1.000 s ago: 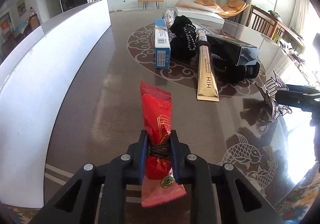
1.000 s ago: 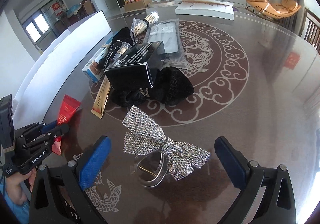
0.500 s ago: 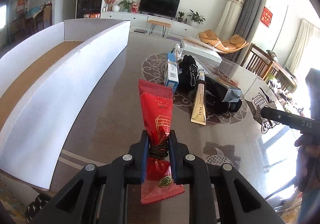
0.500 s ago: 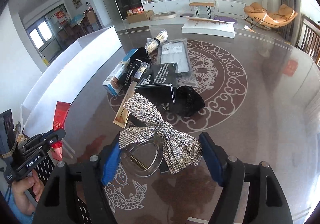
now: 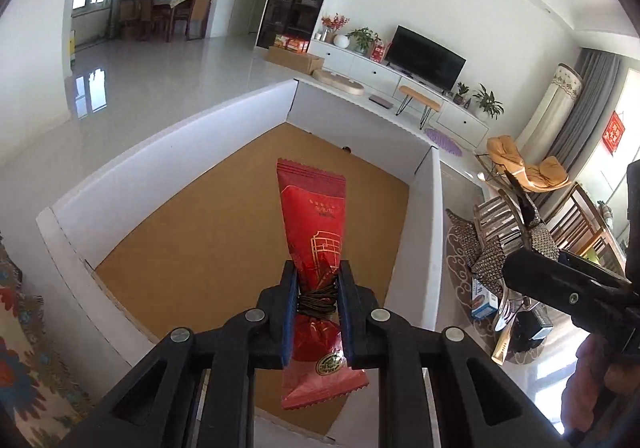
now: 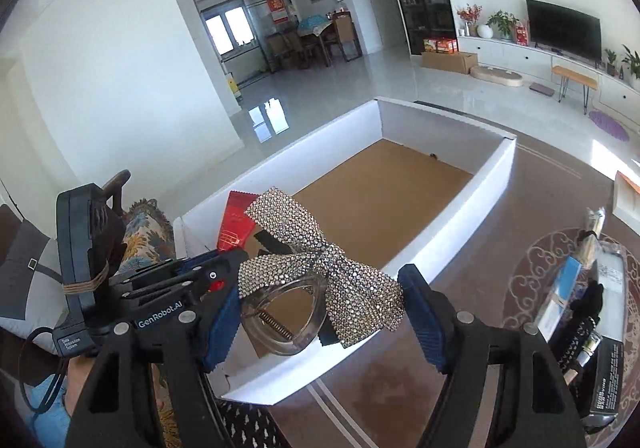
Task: Organize objects
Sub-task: 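Carry both held items into the cardboard box and open both tools, then bring both tools back over the table toward the black box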
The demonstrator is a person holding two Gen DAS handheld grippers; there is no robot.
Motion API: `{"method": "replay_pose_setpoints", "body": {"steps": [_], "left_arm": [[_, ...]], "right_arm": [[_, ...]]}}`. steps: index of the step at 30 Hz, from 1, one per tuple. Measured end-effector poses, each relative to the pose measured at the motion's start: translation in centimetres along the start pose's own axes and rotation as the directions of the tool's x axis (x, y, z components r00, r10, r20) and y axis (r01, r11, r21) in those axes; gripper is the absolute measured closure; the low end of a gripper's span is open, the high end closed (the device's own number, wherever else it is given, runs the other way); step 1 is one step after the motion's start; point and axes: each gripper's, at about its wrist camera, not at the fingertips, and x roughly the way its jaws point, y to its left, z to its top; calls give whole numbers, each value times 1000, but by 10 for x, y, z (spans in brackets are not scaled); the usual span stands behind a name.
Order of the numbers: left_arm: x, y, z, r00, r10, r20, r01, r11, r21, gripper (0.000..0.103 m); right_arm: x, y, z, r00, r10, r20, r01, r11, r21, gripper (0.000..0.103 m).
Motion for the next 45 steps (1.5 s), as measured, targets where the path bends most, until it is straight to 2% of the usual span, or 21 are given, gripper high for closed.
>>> {"method": "replay_pose_setpoints", "body": {"steps": [3,4,6,7,8,9,11,13,15,17,19,21,23,24,26,28,30,33,39,45], "left_arm": [[24,14,3,997,49,-57,-50,999,-12,84],[30,17,3,995,66,-78,-67,998,-9,81],[38,17,2,990,108,-94,-108,994,4,61],[39,15,0,988,133,-84,-133,991,12,38],[37,13,-2,986,156,-61,-155,988,18,24],[34,9,-5,985,169,-30,-169,985,24,22],[23,-2,-11,984,175,9,-175,984,34,21],[10,-21,-17,987,152,43,-154,987,38,21],[-4,-53,-27,993,89,74,-94,993,65,20],[-19,-88,-45,996,-12,89,2,994,111,11],[-28,-125,-66,987,-140,82,124,978,169,5],[-26,-161,-89,972,-231,45,216,953,213,2],[-11,-189,-113,955,-297,-26,295,928,226,1],[0,-201,-125,950,-306,-67,313,921,230,1],[27,-216,-147,950,-280,-137,307,919,248,1],[47,-227,-166,957,-223,-188,268,925,269,2],[59,-229,-180,962,-173,-210,230,928,294,2],[70,-228,-189,972,-112,-206,176,927,331,2],[78,-224,-200,981,-64,-185,132,916,378,2],[77,-227,-204,987,-32,-158,96,903,419,2]], "right_arm": [[60,12,10,995,31,-90,-29,999,25,28],[76,11,10,992,36,-123,-31,999,41,28],[98,5,6,984,39,-173,-26,997,78,24],[101,0,4,983,34,-180,-17,996,93,20],[98,-5,2,986,28,-166,-10,994,109,10],[91,-10,0,990,28,-137,-11,993,121,1],[67,-20,-6,997,13,-74,-4,992,124,0],[34,-31,-17,1000,-23,-8,23,994,110,0],[-1,-47,-38,994,-87,59,81,992,98,0],[-38,-66,-69,976,-188,111,179,980,89,0],[-64,-90,-108,940,-318,125,306,946,106,0],[-84,-120,-149,892,-442,94,428,893,142,0],[-99,-146,-188,839,-543,47,529,831,171,0],[-107,-158,-205,816,-578,22,564,804,188,0],[-124,-179,-233,794,-608,-30,596,767,236,0],[-134,-194,-255,787,-613,-67,605,746,278,0],[-137,-202,-262,782,-616,-91,612,732,299,0],[-136,-206,-266,787,-608,-106,605,728,322,0],[-123,-213,-262,792,-592,-148,605,732,312,0],[-118,-210,-263,774,-610,-166,630,718,298,0]]}}
